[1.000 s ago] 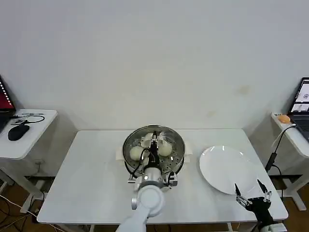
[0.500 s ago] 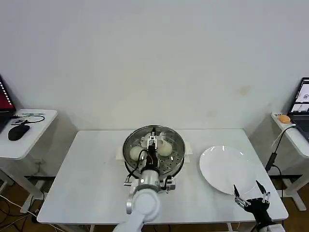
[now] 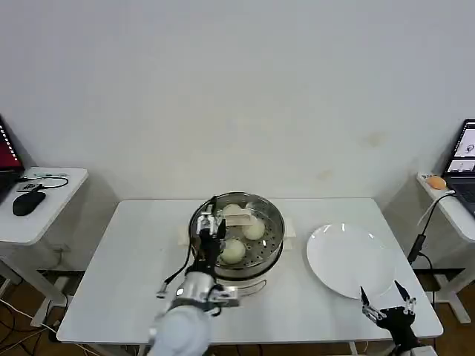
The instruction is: Take steamed baozi put them in steamer then cover it.
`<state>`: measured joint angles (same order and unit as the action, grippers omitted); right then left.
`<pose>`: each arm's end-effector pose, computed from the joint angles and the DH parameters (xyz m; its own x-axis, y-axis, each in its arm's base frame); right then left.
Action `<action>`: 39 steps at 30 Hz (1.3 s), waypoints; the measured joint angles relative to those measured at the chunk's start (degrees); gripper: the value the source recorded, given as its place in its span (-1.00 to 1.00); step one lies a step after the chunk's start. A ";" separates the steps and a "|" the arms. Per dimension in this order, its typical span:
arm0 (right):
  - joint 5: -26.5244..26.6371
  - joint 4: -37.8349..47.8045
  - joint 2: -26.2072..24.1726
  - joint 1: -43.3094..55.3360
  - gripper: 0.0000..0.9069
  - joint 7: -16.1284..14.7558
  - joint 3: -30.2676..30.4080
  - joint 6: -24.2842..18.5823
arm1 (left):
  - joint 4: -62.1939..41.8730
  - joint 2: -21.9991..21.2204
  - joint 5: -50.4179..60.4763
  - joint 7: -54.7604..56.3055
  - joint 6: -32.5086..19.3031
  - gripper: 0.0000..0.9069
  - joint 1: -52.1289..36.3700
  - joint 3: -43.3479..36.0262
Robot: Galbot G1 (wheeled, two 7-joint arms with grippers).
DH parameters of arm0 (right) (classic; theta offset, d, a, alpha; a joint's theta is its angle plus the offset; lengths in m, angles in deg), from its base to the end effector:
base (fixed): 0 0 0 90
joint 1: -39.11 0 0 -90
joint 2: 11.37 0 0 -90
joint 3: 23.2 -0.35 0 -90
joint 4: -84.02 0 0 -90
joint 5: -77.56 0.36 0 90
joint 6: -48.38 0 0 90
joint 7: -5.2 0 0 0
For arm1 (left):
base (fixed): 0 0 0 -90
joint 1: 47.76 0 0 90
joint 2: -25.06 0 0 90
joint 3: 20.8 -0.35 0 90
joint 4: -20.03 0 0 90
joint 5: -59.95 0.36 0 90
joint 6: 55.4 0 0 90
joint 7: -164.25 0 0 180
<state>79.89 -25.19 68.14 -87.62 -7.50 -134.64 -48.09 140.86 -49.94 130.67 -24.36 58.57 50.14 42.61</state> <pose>0.1310 -0.1643 -0.3536 -0.9833 0.0395 0.1776 -0.0130 0.9584 -0.2851 0.2469 -0.0908 -0.2318 -0.9838 0.1703 -0.0555 -0.0091 0.2620 0.9650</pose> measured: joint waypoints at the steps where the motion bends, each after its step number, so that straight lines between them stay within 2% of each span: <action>1: -0.03 0.05 0.00 -0.11 1.00 0.00 0.03 -0.09 | 0.71 0.49 -3.37 1.08 -1.61 1.00 1.33 1.31; 7: -0.33 0.55 -0.18 -0.57 1.00 0.47 0.77 -1.09 | 1.65 1.42 -25.84 8.10 -14.64 1.00 9.25 11.29; 12: 0.83 0.31 -0.86 -1.24 1.00 1.17 1.89 -2.75 | 1.60 1.05 -43.63 12.97 -20.97 1.00 15.04 19.20; 17: 3.70 -0.96 -1.89 -2.18 1.00 2.18 3.09 -3.16 | 2.13 -0.03 -56.43 15.73 -22.81 1.00 20.39 24.36; 22: 7.25 -2.44 -3.51 -3.32 1.00 3.50 4.53 -1.90 | 1.53 -1.20 -62.53 16.91 -23.37 1.00 24.00 28.15; 31: 11.82 -4.51 -6.74 -5.23 1.00 5.00 6.59 -0.25 | -0.11 -4.04 -66.34 16.27 -24.41 1.00 27.56 33.16; 39: 13.04 -5.49 -7.61 -5.73 1.00 5.75 7.73 -0.09 | -0.62 -6.36 -66.26 15.84 -25.46 1.00 29.77 34.18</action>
<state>92.92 -30.68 60.53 -93.35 -1.74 -126.91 -48.18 140.23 -56.30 64.41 -8.51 33.11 79.91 76.79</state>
